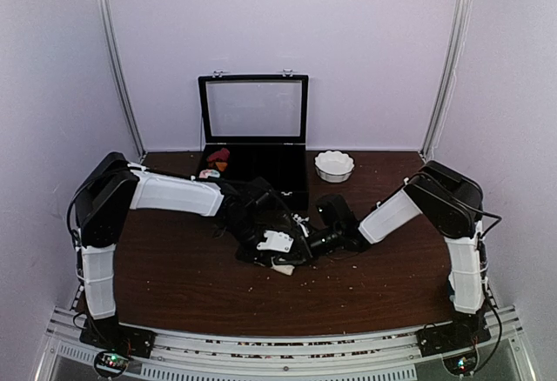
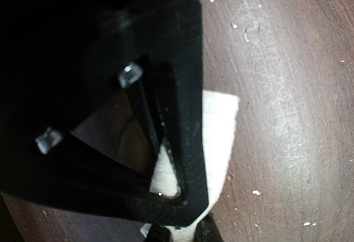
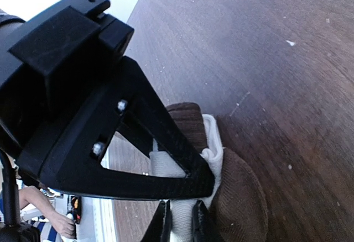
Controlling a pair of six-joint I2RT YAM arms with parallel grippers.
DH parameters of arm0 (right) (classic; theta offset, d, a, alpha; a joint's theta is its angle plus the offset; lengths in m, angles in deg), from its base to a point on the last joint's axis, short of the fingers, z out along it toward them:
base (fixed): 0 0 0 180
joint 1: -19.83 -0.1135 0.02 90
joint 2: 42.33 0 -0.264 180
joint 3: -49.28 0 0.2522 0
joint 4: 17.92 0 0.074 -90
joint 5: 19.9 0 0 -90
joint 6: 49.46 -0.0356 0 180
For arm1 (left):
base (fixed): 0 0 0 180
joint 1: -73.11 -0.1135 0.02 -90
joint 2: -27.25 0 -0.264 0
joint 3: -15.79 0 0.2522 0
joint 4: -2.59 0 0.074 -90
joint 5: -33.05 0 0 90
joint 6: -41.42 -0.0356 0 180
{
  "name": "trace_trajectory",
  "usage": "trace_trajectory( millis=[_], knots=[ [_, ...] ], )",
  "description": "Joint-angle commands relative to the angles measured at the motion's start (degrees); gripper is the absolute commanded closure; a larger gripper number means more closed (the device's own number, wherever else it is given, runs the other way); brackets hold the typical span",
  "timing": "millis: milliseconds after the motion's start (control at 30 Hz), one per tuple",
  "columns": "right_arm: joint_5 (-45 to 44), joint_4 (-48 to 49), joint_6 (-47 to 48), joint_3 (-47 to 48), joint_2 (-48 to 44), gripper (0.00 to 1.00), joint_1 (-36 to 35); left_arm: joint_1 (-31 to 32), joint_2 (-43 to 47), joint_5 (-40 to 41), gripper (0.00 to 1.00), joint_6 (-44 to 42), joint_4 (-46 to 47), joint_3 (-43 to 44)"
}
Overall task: Roll the socks
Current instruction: Pick up the sock from the center of the board, then pass from the left arm to the right
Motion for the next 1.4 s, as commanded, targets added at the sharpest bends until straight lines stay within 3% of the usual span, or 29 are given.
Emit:
trace_trajectory(
  millis=[0, 133, 200, 300, 333, 433, 533, 633, 667, 700, 733, 833, 967, 1033, 1133, 1367],
  knots=[
    [-10.62, -12.53, 4.38, -6.10, 0.73, 0.81, 1.30, -0.40, -4.74, 1.62, 1.00, 0.82, -6.41, -0.16],
    [-12.38, -14.42, 7.93, -7.30, -2.93, 0.52, 1.30, -0.94, -5.73, 0.19, 1.00, 0.99, -9.24, 1.83],
    [-13.89, -13.56, 9.29, -9.00, -5.39, 0.51, 1.26, -1.83, -6.61, -2.70, 1.00, 1.35, -12.02, 4.11],
    [-17.30, -11.34, 11.49, -12.84, -10.38, 0.58, 1.02, -3.99, -7.93, -9.25, 1.00, 2.15, -17.48, 8.66],
    [-18.33, -11.10, 12.55, -14.08, -12.49, 0.56, 0.80, -4.59, -8.40, -11.43, 1.00, 2.21, -19.88, 10.72],
    [-24.08, -10.85, 17.57, -18.50, -20.40, 0.38, -0.69, -6.51, -9.09, -18.19, 1.00, 2.48, -25.94, 16.14],
    [-31.32, -12.18, 20.95, -21.68, -27.90, 0.36, -2.64, -7.83, -9.00, -25.63, 1.00, 3.08, -31.44, 21.02],
    [-40.32, -16.73, 23.49, -22.97, -34.87, 0.41, -6.16, -9.22, -9.28, -33.75, 1.00, 4.83, -37.35, 26.20],
    [-43.05, -18.71, 24.51, -23.04, -37.57, 0.28, -7.50, -9.69, -9.55, -36.07, 1.00, 5.58, -39.04, 27.95],
    [-46.75, -20.57, 25.54, -23.40, -40.61, 0.03, -8.97, -10.18, -9.98, -39.19, 1.00, 5.55, -41.32, 29.88],
    [-50.51, -22.23, 27.00, -23.74, -43.95, 0.00, -10.73, -10.64, -10.54, -42.22, 1.00, 5.07, -44.25, 31.89],
    [-61.19, -27.69, 31.67, -23.07, -53.24, 0.00, -15.93, -11.20, -12.19, -47.63, 1.00, 2.08, -52.44, 37.90],
    [-71.34, -30.86, 30.83, -20.60, -63.23, 0.00, -16.64, -11.21, -11.80, -49.28, 1.00, 0.24, -56.74, 41.68],
    [-69.88, -29.65, 28.64, -19.57, -66.51, 0.00, -15.77, -11.06, -10.57, -48.38, 1.00, 0.39, -56.16, 41.27],
    [-60.41, -25.16, 26.21, -18.50, -67.84, 0.00, -14.72, -10.57, -8.08, -44.89, 1.00, 2.67, -52.02, 39.40],
    [-44.14, -27.96, 28.80, -7.34, -56.29, 0.00, -14.17, -9.54, -4.88, -41.93, 1.00, 4.17, -48.75, 38.11]
  ],
)
